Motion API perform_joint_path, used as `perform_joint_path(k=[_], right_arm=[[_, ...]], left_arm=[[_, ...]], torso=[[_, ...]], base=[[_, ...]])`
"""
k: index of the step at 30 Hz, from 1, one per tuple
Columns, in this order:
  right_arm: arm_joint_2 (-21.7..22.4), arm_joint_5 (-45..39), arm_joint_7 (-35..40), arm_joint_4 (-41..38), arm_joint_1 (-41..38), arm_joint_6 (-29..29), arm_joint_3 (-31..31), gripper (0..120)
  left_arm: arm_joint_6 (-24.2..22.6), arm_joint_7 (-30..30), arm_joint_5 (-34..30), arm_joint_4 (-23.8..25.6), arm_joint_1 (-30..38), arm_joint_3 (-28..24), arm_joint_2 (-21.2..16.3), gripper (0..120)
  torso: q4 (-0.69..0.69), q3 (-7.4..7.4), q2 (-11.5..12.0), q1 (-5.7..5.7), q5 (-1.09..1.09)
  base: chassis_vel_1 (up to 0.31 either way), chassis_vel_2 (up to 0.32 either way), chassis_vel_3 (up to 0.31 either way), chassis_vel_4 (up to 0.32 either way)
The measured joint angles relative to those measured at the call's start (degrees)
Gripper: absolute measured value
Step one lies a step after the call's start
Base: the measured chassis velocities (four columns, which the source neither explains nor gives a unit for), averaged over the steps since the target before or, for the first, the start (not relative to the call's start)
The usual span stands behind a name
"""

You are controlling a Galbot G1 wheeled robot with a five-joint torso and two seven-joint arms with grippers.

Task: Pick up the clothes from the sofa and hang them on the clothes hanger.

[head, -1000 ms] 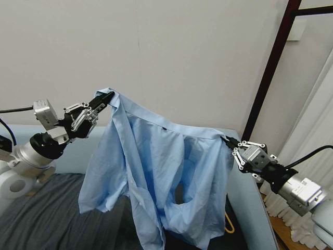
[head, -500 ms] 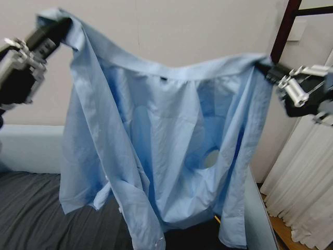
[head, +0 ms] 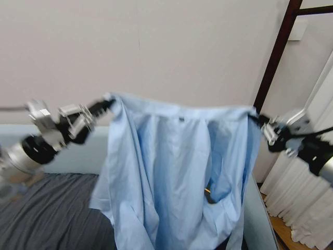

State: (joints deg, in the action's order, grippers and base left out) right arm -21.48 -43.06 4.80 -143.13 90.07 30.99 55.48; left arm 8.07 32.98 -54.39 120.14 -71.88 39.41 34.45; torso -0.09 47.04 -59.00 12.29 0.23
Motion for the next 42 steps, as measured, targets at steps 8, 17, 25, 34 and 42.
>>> perform_joint_path(k=[8, 17, 25, 34, 42], right_arm=[[-4.49, 9.98, -7.36, 12.21, -3.52, -7.81, -24.09, 0], [-8.42, 16.3, -12.9, 30.85, -13.35, -26.05, -38.5, 0], [-18.65, 20.71, -7.5, 45.43, -26.16, -37.72, -54.05, 0], [-26.99, 23.09, -5.63, 57.4, -35.38, -40.0, -61.61, 0], [-27.74, 4.11, -14.44, 55.85, -37.4, -37.71, -63.26, 23]], left_arm=[[3.24, 1.44, 15.94, -16.17, 3.61, -19.48, 11.93, 0], [3.02, -0.43, 18.52, -26.21, 7.5, -24.62, 18.52, 0], [3.93, -7.75, 25.72, -35.34, 8.83, -26.4, 26.41, 0], [5.55, -12.16, 27.49, -39.6, 9.7, -24.39, 31.33, 0], [7.03, -8.56, 26.28, -37.14, 8.95, -24.6, 29.02, 0]], torso=[[0.0, 0.02, 0.01, 0.01, -0.08], [0.01, 0.02, 0.01, 0.01, -0.06], [0.03, 0.02, 0.02, 0.01, -0.07], [0.01, 0.02, 0.01, 0.01, -0.09], [0.02, 0.02, 0.01, 0.01, -0.09]], base=[[0.0, 0.0, 0.0, 0.0], [0.0, 0.0, 0.0, 0.0], [0.0, 0.0, 0.0, 0.0], [0.0, 0.0, 0.0, 0.0], [0.0, 0.0, 0.0, 0.0]])
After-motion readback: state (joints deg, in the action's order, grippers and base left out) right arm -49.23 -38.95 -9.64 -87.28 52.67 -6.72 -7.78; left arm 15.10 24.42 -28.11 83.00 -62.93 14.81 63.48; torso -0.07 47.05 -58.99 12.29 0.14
